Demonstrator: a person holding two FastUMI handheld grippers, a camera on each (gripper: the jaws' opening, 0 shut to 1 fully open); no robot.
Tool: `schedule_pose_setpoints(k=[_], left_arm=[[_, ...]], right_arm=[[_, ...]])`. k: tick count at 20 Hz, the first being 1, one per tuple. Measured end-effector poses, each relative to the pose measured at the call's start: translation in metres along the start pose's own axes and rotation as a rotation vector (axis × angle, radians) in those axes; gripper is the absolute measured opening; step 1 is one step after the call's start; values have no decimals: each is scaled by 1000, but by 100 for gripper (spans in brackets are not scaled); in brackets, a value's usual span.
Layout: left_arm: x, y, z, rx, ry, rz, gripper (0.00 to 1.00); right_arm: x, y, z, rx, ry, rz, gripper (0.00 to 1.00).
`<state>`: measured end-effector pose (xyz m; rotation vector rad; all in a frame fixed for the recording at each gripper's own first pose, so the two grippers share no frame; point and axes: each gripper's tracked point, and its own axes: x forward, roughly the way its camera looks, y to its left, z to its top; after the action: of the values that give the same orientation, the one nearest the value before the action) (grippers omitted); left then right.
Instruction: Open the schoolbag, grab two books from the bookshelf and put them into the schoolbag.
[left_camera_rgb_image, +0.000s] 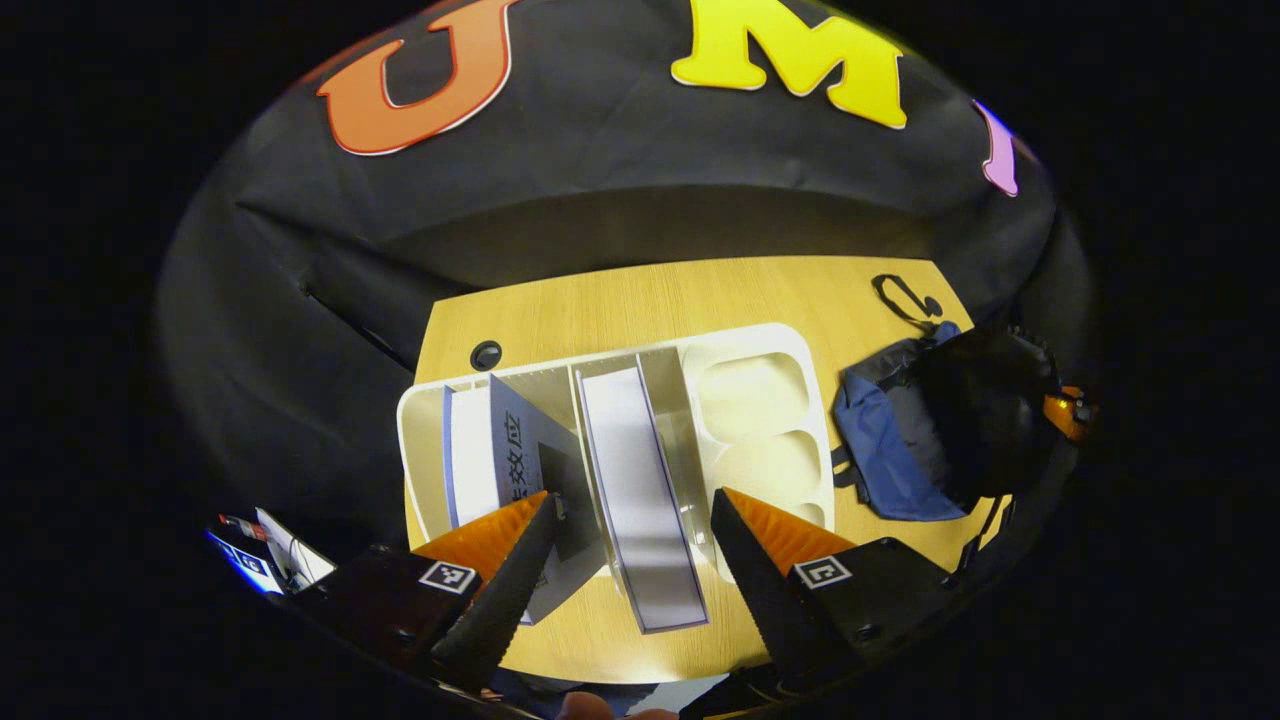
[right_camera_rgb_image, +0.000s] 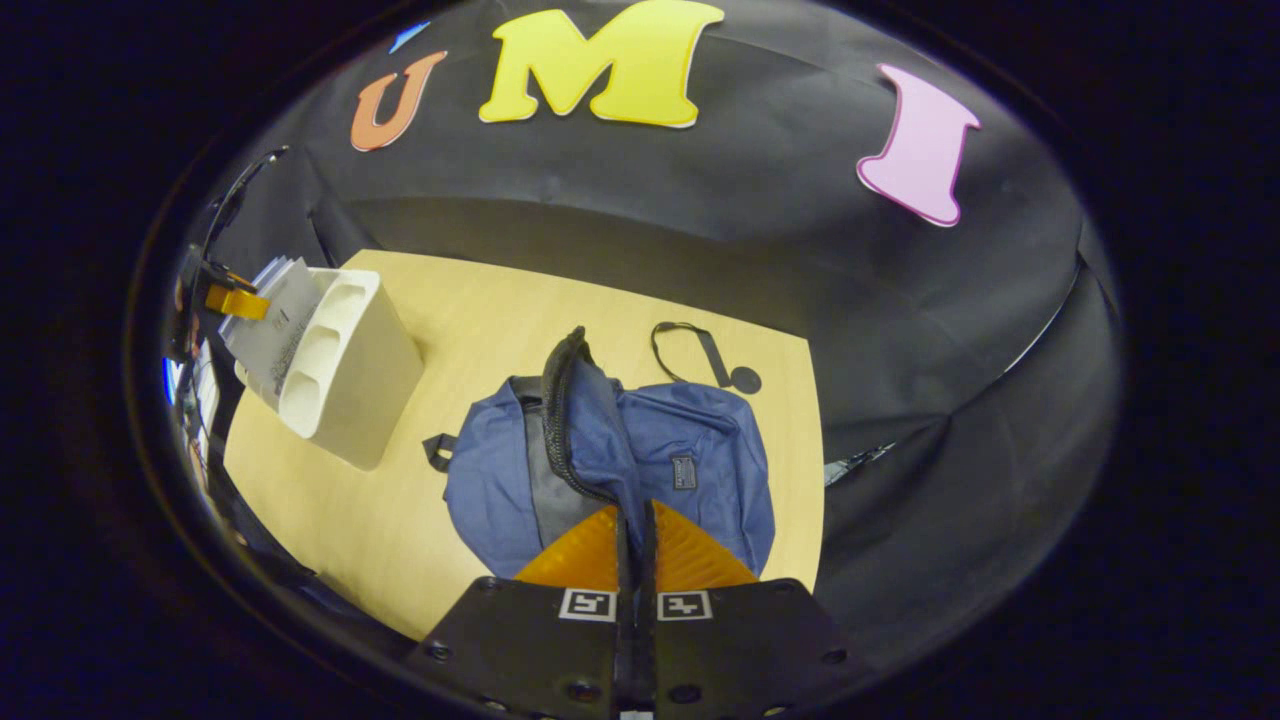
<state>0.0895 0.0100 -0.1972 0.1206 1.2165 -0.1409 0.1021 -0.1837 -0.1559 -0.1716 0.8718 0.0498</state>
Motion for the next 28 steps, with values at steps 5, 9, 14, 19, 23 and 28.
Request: schedule_pose_setpoints(k=[5,9,14,19,23,28], left_arm=[[11,-8,-23,-51,186,-24,98],[19,-11,-31,-101,250,-32,98],[27,-10,-34,-148,282,-17,81],[30,-11,-35,-168,305,-2,74],[31,-8,-36,-176,312,21,56],[27,-13,-40,-205,341,6,54]], right_arm=[[-3,-4,-4,28,-8,21,0],[0,-4,-6,55,-11,35,0],[0,-2,-10,88,-13,53,0],[-2,-2,-14,104,-20,56,0],[-1,2,-17,99,-23,66,0],[-2,5,-17,85,-37,66,0]])
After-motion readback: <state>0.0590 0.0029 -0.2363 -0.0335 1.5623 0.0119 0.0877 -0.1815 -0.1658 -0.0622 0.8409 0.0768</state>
